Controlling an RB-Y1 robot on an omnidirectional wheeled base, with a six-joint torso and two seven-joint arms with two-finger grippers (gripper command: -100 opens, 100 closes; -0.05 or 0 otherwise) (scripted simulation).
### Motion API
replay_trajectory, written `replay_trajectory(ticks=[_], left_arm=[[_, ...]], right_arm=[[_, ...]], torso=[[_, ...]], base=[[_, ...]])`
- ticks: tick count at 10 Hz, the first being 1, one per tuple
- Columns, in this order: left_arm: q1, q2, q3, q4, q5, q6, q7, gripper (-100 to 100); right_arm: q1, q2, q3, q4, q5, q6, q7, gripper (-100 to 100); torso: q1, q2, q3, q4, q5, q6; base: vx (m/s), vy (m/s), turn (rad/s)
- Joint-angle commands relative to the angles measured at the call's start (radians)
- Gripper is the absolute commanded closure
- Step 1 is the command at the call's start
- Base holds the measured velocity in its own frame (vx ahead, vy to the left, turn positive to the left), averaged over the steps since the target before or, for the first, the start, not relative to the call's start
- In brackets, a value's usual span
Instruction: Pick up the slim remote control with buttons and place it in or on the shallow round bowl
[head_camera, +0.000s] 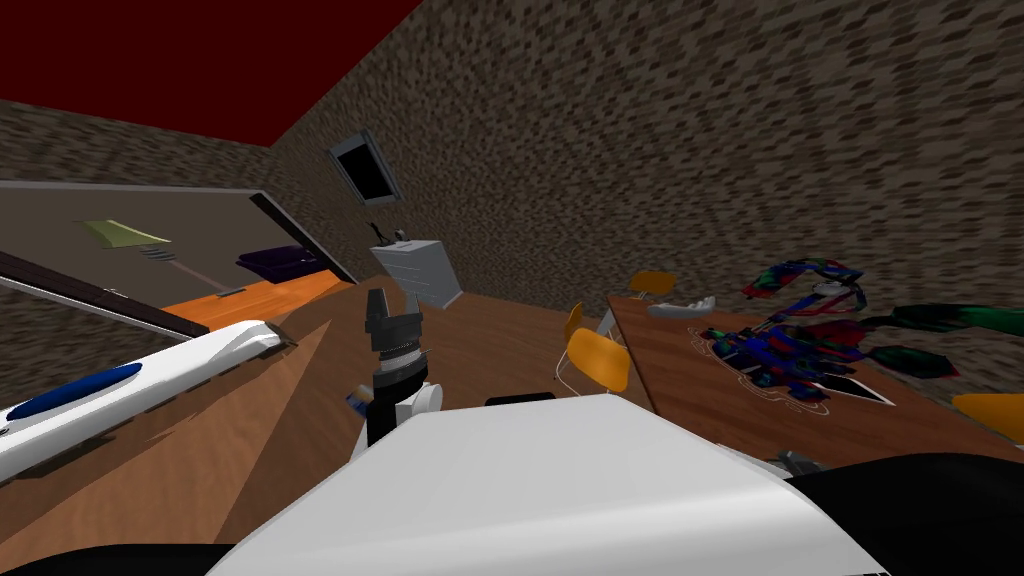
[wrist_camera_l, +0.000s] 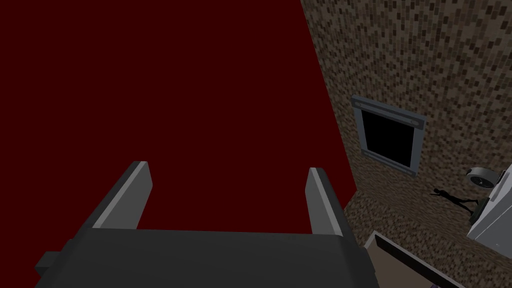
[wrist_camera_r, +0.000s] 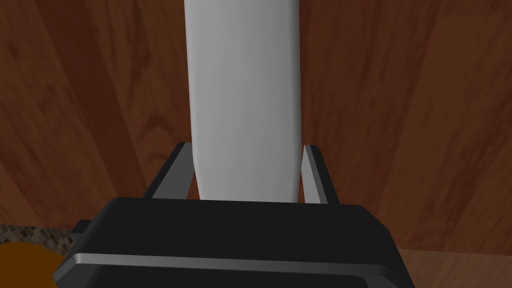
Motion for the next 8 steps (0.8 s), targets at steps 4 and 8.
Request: replay_trajectory(ticks=[4,8], left_arm=[[0.0,0.0,0.0,0.0,0.0,0.0,0.0,0],[0.0,0.0,0.0,0.0,0.0,0.0,0.0,0]], right_arm=[[0.029,-0.059,-0.016,-0.011,-0.014,-0.013,-0.003,100],[0.053,-0.119,-0.044,-0.034,-0.02,-0.053,0.025,100]], torso=[[0.002,0.003,0.001,0.0,0.0,0.001],[0.003,0.004,0.002,0.0,0.0,0.0]], base=[[-0.063,0.062,-0.072],[-0.128,0.093,-0.096]])
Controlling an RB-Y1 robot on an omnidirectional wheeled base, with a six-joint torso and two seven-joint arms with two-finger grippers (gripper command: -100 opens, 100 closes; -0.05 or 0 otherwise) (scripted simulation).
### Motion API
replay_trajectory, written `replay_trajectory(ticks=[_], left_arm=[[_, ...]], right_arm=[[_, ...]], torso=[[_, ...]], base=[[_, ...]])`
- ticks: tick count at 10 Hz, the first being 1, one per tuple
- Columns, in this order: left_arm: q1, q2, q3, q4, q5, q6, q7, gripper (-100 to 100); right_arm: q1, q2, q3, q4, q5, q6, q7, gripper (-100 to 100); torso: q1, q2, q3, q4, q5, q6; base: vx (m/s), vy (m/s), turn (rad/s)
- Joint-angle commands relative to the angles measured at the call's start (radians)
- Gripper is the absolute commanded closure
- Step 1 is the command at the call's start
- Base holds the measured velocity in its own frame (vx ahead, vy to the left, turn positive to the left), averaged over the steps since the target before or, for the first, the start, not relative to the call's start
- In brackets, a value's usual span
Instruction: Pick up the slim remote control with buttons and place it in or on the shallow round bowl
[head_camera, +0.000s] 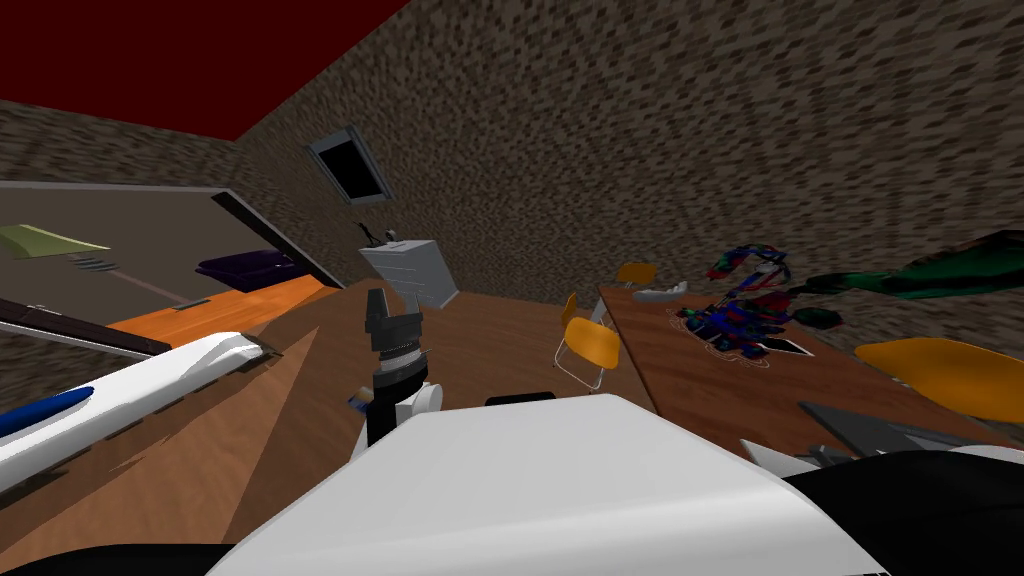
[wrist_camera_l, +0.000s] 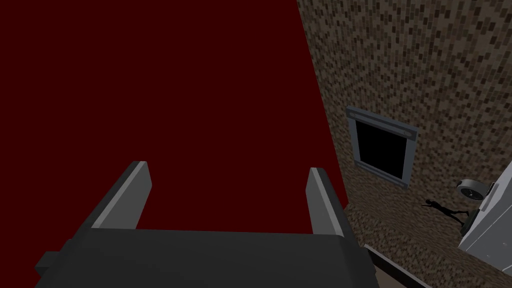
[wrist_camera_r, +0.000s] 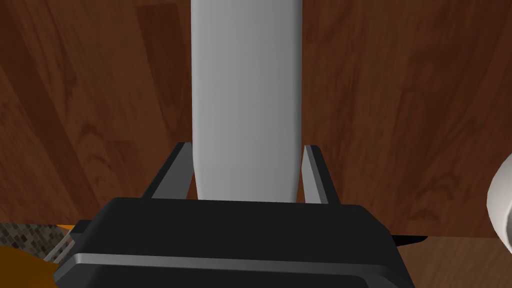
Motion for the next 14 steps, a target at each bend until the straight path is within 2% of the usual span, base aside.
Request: replay_trajectory(ticks=[1,6,10,11,12,14], left_arm=[[0.0,0.0,0.0,0.0,0.0,0.0,0.0,0],[0.0,0.0,0.0,0.0,0.0,0.0,0.0,0],[0.0,0.0,0.0,0.0,0.0,0.0,0.0,0],[0.0,0.0,0.0,0.0,0.0,0.0,0.0,0],[0.0,0.0,0.0,0.0,0.0,0.0,0.0,0],[0.0,0.0,0.0,0.0,0.0,0.0,0.0,0]], right_arm=[[0.004,-0.013,-0.012,-0.006,0.0,-0.019,0.022,100],[0.028,-0.03,-0.047,-0.077,0.002,-0.074,0.077,100],[0.048,-0.017,-0.05,-0.118,-0.007,-0.121,0.108,100],[0.058,-0.023,-0.053,-0.132,-0.007,-0.106,0.098,100],[0.062,-0.022,-0.051,-0.134,-0.007,-0.109,0.099,-100],[0.062,-0.022,-0.051,-0.133,-0.007,-0.11,0.099,-100]], torso=[[0.0,0.0,0.0,0.0,0.0,0.0],[-0.001,-0.002,-0.001,0.0,0.0,-0.003],[0.003,0.004,0.002,0.0,0.001,0.0],[0.001,0.003,0.002,0.0,0.001,0.001],[-0.002,-0.004,-0.002,-0.001,0.001,-0.001],[-0.004,-0.012,-0.007,-0.003,0.0,-0.002]], base=[[-0.202,0.108,-0.108],[-0.164,0.096,-0.07],[-0.201,0.114,-0.135],[-0.082,0.029,-0.05],[-0.021,0.008,-0.007],[-0.008,0.002,-0.007]])
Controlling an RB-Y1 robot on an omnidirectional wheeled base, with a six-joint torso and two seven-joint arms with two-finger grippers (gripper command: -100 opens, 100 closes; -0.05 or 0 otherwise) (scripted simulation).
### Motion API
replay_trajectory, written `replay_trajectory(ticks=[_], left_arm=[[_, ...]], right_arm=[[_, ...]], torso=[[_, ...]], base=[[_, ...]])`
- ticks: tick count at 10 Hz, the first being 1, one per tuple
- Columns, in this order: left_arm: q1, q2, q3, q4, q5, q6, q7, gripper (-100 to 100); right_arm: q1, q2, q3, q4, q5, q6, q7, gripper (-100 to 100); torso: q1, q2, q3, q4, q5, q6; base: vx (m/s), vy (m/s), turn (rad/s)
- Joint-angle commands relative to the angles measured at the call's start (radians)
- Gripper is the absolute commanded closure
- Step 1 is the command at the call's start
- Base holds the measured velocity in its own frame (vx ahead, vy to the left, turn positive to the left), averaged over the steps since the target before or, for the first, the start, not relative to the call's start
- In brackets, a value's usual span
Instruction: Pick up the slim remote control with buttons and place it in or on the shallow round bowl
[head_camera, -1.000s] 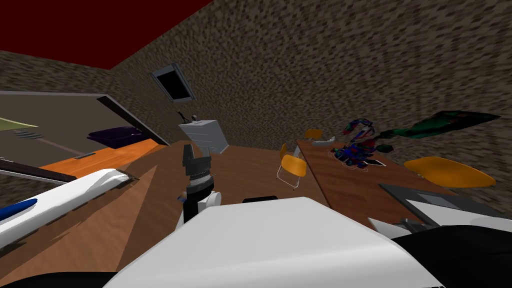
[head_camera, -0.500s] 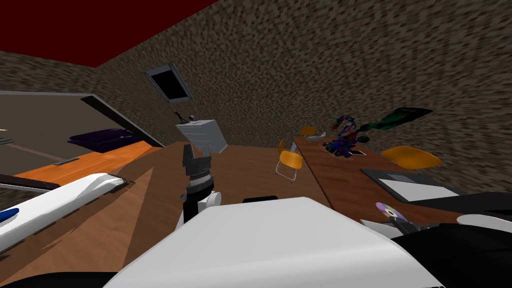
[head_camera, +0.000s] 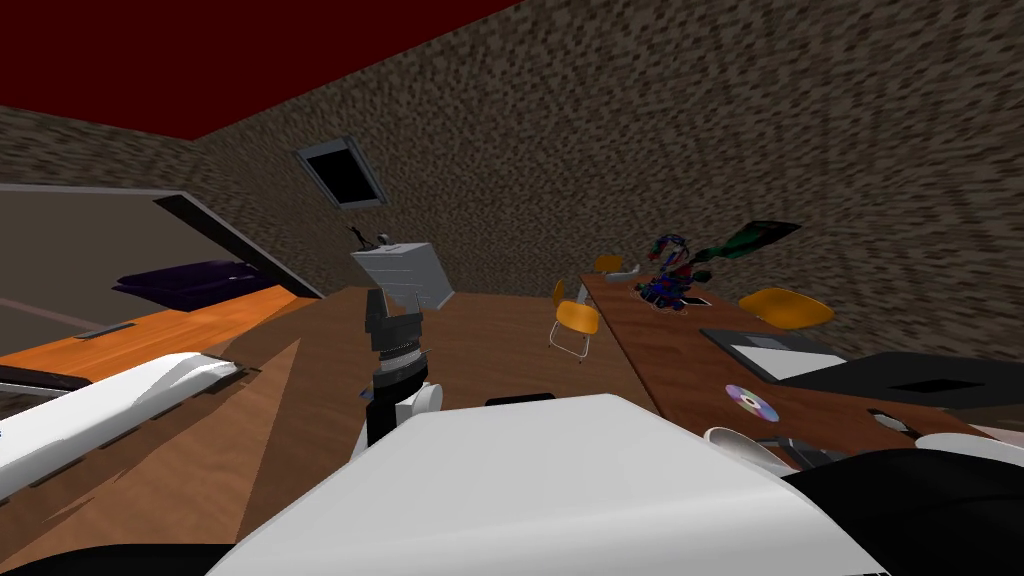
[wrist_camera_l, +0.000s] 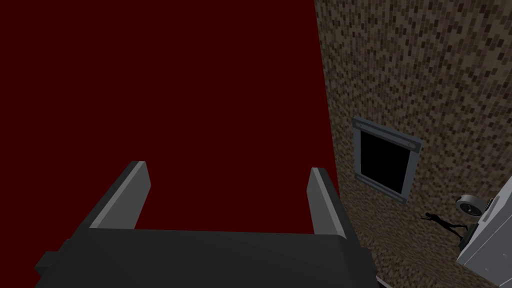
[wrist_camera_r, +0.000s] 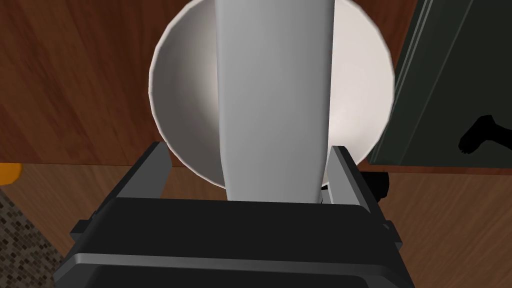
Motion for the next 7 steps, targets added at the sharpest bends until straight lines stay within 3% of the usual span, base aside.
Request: replay_trajectory(ticks=[1,2,3,4,7], left_arm=[[0.0,0.0,0.0,0.0,0.0,0.0,0.0,0],[0.0,0.0,0.0,0.0,0.0,0.0,0.0,0],[0.0,0.0,0.0,0.0,0.0,0.0,0.0,0],[0.0,0.0,0.0,0.0,0.0,0.0,0.0,0],[0.0,0.0,0.0,0.0,0.0,0.0,0.0,0]], right_arm=[[0.0,0.0,0.0,0.0,0.0,0.0,0.0,-100],[0.0,0.0,0.0,0.0,0.0,0.0,0.0,-100],[0.0,0.0,0.0,0.0,0.0,0.0,0.0,0],[0.002,-0.033,-0.014,-0.006,-0.009,-0.03,-0.001,-100],[0.006,-0.089,-0.037,-0.017,-0.023,-0.081,-0.002,-100]], torso=[[0.0,0.0,0.0,0.0,0.0,0.0],[0.0,-0.001,-0.001,0.0,0.0,0.0],[0.0,-0.001,-0.001,0.0,0.0,0.0],[0.0,-0.002,-0.001,0.0,0.0,0.0],[0.002,-0.001,-0.001,0.0,0.001,0.0]], base=[[0.0,0.0,0.0],[0.0,0.0,0.0],[0.0,0.0,0.0],[-0.003,0.012,-0.097],[-0.008,0.025,-0.077]])
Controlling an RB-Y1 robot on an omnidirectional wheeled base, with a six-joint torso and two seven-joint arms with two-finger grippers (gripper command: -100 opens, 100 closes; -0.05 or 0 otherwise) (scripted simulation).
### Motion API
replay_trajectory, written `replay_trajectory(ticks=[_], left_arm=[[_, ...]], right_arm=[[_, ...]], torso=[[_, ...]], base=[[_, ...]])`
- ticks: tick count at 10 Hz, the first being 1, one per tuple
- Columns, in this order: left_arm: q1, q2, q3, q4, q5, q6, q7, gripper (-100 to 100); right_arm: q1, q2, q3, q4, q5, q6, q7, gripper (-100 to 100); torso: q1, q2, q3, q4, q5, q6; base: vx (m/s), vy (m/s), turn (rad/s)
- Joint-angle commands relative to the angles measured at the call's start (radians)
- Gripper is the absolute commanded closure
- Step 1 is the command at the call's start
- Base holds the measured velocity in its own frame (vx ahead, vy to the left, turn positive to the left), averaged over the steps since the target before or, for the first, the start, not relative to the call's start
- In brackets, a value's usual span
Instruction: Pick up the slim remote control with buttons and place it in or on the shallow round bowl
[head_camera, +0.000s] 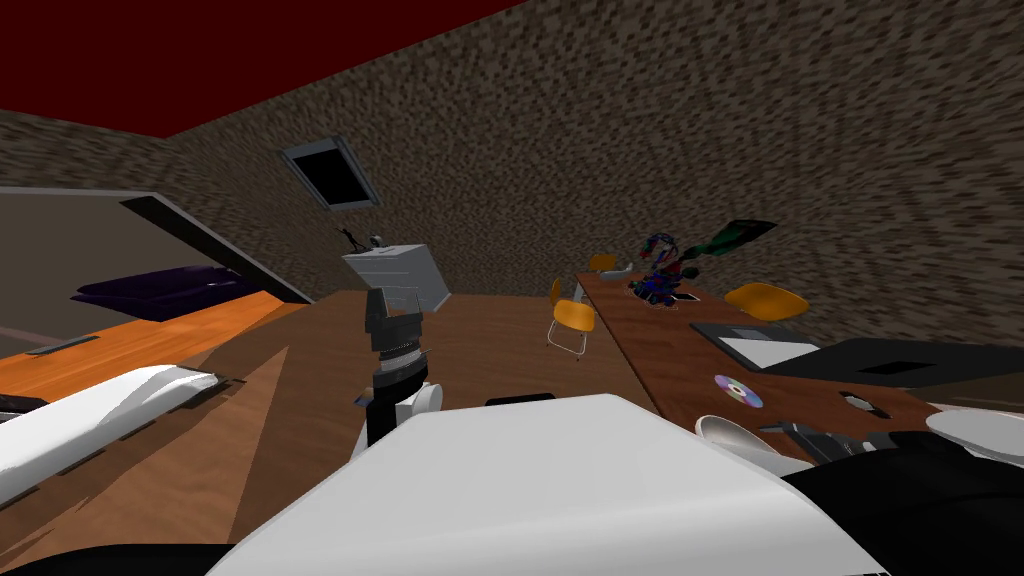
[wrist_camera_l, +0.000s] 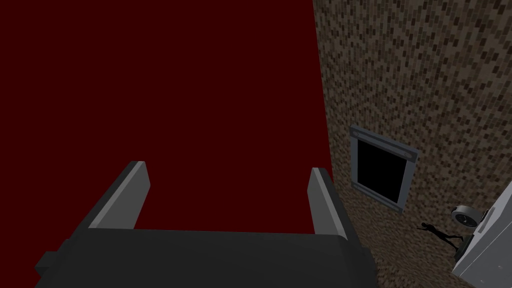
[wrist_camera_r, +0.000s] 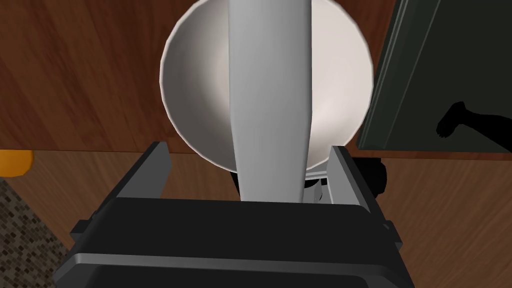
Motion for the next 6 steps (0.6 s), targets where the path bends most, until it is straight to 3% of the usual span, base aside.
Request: replay_trajectory(ticks=[1,3,4,6], left_arm=[[0.0,0.0,0.0,0.0,0.0,0.0,0.0,0],[0.0,0.0,0.0,0.0,0.0,0.0,0.0,0],[0.0,0.0,0.0,0.0,0.0,0.0,0.0,0],[0.0,0.0,0.0,0.0,0.0,0.0,0.0,0]], right_arm=[[-0.01,-0.018,-0.007,0.012,-0.003,-0.03,0.007,-100],[-0.008,-0.025,-0.01,0.005,-0.005,-0.028,0.001,-100],[-0.01,-0.026,-0.01,0.008,-0.005,-0.034,0.003,0],[-0.009,-0.026,-0.01,0.008,-0.005,-0.034,0.003,0]], torso=[[0.0,0.0,0.0,0.0,0.0,0.0],[-0.001,0.0,0.0,0.0,0.0,0.0],[-0.001,0.0,0.0,0.0,-0.001,0.0],[-0.002,-0.001,0.0,0.0,-0.001,0.0]], base=[[-0.014,0.024,-0.061],[-0.005,0.013,-0.024],[0.0,0.0,0.0],[0.0,0.0,0.0]])
